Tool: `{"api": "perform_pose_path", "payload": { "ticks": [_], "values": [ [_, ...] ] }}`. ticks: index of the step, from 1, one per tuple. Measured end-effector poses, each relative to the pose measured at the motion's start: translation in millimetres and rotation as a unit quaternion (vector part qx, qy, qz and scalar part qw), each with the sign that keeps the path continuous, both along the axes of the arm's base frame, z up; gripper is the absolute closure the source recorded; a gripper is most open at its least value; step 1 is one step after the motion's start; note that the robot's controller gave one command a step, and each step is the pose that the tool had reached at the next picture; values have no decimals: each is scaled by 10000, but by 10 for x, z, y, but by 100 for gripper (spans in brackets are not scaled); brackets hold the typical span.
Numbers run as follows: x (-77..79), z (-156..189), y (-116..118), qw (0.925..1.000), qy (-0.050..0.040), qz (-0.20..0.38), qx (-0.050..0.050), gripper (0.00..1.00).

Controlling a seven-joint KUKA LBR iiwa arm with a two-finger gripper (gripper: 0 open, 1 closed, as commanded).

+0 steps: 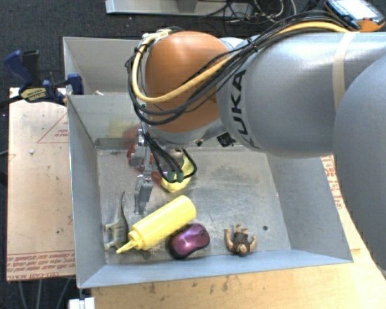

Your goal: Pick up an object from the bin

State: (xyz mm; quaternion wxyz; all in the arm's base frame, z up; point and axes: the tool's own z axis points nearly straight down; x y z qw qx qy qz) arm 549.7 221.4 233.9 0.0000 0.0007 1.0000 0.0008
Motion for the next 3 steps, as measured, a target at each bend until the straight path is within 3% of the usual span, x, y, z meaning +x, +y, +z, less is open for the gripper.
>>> {"api": "perform_pose_path", "payload": {
  "ticks": [1, 2, 3],
  "values": [
    [0, 0, 0, 10000, 0, 0, 0, 0],
    [-95, -370, -113, 9999, -43, 140, 13, 0],
    [-106, -909, -341, 9993, -12, -375, 3, 0]
  ]
}}
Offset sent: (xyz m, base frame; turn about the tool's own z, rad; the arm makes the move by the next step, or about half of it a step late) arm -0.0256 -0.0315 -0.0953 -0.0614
